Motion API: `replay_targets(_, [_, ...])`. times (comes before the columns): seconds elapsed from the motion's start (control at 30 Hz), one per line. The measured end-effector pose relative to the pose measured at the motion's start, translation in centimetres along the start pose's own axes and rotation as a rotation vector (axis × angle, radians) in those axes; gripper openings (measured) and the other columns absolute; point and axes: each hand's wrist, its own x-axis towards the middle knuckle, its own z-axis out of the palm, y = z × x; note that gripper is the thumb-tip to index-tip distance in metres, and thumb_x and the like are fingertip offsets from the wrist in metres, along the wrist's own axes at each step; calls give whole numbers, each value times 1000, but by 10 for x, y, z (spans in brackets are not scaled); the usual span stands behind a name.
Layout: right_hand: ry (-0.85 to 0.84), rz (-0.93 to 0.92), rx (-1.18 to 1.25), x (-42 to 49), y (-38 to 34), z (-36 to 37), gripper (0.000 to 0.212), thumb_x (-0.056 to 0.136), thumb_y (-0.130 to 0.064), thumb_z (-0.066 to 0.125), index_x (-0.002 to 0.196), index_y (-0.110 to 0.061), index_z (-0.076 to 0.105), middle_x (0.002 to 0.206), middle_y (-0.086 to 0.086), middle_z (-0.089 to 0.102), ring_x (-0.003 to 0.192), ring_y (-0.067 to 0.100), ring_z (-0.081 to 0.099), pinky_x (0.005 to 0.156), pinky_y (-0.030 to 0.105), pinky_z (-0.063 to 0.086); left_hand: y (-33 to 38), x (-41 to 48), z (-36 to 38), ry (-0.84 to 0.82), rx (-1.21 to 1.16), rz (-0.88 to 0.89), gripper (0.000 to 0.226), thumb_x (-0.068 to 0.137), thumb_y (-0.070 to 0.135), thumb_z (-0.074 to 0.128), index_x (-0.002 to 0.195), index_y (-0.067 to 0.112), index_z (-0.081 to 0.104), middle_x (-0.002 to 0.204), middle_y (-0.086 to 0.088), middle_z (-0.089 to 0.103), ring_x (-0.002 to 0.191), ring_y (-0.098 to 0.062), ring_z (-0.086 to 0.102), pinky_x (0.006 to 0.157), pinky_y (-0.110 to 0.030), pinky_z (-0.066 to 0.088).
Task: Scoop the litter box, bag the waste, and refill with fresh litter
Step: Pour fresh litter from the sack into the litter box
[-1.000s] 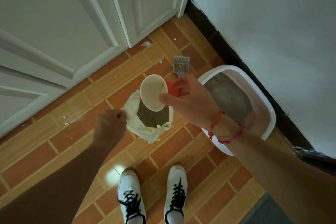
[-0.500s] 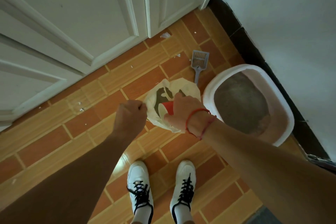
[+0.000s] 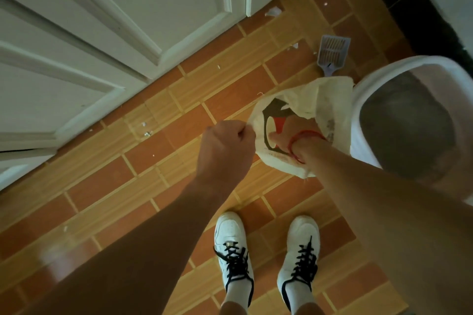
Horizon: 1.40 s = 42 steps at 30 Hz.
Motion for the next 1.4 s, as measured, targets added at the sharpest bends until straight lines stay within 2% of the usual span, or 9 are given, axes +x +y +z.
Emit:
replay_targets(0.17, [-36,-25,-25,-10,3,-9,54,96,-54,39,106,-5,62,104,13,68,100,32,61,87,38,49,-2,-4,-2,7,-7,8,51,96,9,52,48,21,44,33,11,34,33,-5,40,35,-15,27])
replay_targets(0.33, [-236,-100,61,-24,8,-32,21,99,-24,49,95,-7,61,123,13,62,116,31,57,93,38,44,6,-3,-4,-1,22,-21,50,96,6,51,48,18,44,31,11,35,32,-2,43,33,-12,28])
replay_targets(0.57, [86,-262,-47,-54,4,-54,28,89,-34,44,96,-16,63,62,3,57,54,17,50,84,36,54,27,3,-4,-9,97,-84,51,95,6,50,46,16,38,39,8,32,32,-2,43,33,-12,29])
replay_targets(0.7, [137,-317,58,-80,18,-83,23,91,-32,48,76,-16,50,74,3,55,68,18,53,67,28,45,35,4,-3,-26,101,-146,41,95,8,50,54,9,53,43,2,42,33,0,45,32,-12,30])
replay_targets(0.97, [569,-244,409,-90,70,-120,28,82,-30,69,103,-19,53,109,2,48,93,16,50,77,28,49,42,7,0,-52,100,-218,35,94,11,52,65,-4,64,47,-5,51,28,-5,41,30,-12,26])
replay_targets(1.07, [328,-11,508,-77,86,-114,43,80,-38,68,117,-21,53,112,2,57,95,18,57,77,28,47,42,9,5,-52,66,-238,39,95,17,53,64,-6,63,51,-15,57,33,-7,36,31,-12,25])
replay_targets(1.17, [158,64,539,-77,96,-108,38,88,-33,60,121,-16,62,118,2,63,87,15,56,65,20,41,44,10,8,-51,58,-239,43,93,15,54,53,0,54,41,-1,42,26,-7,33,30,-11,22])
replay_targets(1.3, [178,41,481,-81,98,-99,26,91,-20,53,106,-6,68,109,11,69,84,22,63,62,22,41,41,13,9,-48,107,-253,37,90,7,51,54,-2,52,43,-4,42,28,-7,34,30,-11,21])
replay_targets(1.4, [166,59,459,-72,98,-89,19,92,-20,49,75,-15,57,74,5,58,67,18,57,53,21,38,35,15,8,-52,133,-268,33,91,8,50,68,-11,62,58,-21,62,41,-15,45,36,-20,32])
